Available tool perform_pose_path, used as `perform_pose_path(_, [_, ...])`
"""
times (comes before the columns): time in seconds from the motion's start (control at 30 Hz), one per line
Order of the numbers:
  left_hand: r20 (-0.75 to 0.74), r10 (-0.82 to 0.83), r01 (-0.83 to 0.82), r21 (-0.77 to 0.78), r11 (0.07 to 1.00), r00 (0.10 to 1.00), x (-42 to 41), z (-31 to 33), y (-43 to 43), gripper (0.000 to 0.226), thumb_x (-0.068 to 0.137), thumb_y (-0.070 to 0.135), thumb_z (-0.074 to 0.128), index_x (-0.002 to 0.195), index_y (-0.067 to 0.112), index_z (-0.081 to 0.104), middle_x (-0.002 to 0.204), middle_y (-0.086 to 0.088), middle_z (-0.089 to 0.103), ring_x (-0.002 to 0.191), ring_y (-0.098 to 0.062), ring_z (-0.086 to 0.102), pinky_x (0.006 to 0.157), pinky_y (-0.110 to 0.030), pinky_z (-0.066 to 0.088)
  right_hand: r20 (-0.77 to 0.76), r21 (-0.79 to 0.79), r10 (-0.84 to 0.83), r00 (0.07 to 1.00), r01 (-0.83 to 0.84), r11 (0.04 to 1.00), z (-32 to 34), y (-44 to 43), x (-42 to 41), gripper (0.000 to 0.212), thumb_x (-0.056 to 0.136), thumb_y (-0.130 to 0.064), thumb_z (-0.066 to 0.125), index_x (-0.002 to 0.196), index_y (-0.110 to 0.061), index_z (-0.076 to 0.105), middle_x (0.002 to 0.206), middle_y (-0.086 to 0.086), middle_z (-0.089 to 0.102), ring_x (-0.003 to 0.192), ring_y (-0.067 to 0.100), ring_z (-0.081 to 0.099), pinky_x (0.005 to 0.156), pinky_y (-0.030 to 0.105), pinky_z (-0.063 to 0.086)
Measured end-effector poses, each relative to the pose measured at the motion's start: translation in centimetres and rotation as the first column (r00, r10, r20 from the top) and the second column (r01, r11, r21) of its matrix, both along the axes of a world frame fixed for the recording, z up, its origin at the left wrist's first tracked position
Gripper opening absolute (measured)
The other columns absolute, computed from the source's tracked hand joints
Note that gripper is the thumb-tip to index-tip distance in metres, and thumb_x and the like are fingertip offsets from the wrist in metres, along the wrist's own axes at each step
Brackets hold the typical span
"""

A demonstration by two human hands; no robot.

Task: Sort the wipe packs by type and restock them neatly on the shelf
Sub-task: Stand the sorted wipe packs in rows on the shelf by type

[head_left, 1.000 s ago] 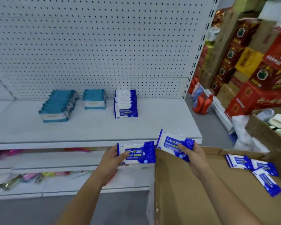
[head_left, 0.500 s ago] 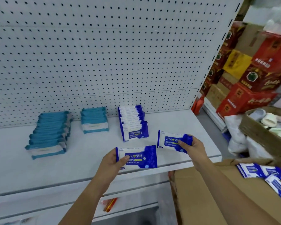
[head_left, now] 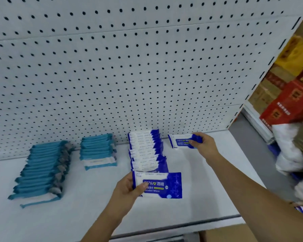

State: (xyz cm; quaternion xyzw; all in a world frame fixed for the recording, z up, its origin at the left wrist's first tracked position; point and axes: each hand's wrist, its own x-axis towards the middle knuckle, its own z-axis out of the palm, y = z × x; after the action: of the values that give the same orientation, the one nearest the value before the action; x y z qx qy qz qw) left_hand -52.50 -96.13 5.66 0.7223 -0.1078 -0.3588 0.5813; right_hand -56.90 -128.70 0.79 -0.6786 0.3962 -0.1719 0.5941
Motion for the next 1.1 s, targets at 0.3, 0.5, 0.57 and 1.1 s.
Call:
perform_pose_path(0.3, [-0.032,-0.022,0.022,0.002,1.000,0.999,3.0,-0.3,-2.4,0.026,0.093,0.010,0.065,0.114,0.027,0.063,0.104,0.015,0.076,0.098,-0.010,0.072,0.074,-0.019,0.056,-0.069,-0.170,-0.124,0.990,0.111,0.979,-2.5,-1.6,5.1,0.026,0.080,0.000,0.073,0.102,-0.013,0.068,0.097,0.002,0.066,0.091,0.021,0.062,0.087,0.032,0.051])
perform_pose_path(0.5, [-0.091,-0.001,-0.001,-0.026,1.000,0.996,3.2,-0.3,-3.2,0.033,0.089,0.020,0.068,0.120,0.027,0.061,0.109,0.011,0.075,0.102,-0.012,0.071,0.080,-0.026,0.059,-0.120,-0.229,-0.258,0.959,0.226,0.947,-2.6,-2.0,6.6,0.040,0.076,-0.017,0.084,0.105,-0.016,0.056,0.098,0.000,0.062,0.087,0.017,0.058,0.072,0.021,0.040])
perform_pose_path(0.57, [-0.095,0.001,-0.003,-0.023,1.000,0.995,3.0,-0.1,-3.4,0.037,0.084,0.026,0.070,0.120,0.028,0.061,0.110,0.010,0.075,0.103,-0.012,0.071,0.084,-0.029,0.059,-0.111,-0.246,-0.263,0.958,0.229,0.942,-2.9,-2.1,6.9,0.044,0.073,-0.019,0.086,0.103,-0.014,0.054,0.099,0.002,0.062,0.086,0.020,0.059,0.064,0.019,0.039])
perform_pose_path(1.1, [0.021,0.068,-0.067,-0.056,0.996,0.997,1.0,-0.7,-9.6,0.042,0.081,0.035,0.072,0.121,0.030,0.060,0.115,0.010,0.071,0.107,-0.008,0.068,0.083,-0.028,0.060,0.078,0.279,0.291,0.954,-0.301,0.912,5.1,3.7,-5.5,0.032,0.085,-0.029,0.065,0.116,-0.021,0.065,0.106,-0.002,0.075,0.102,0.013,0.071,0.075,0.026,0.059])
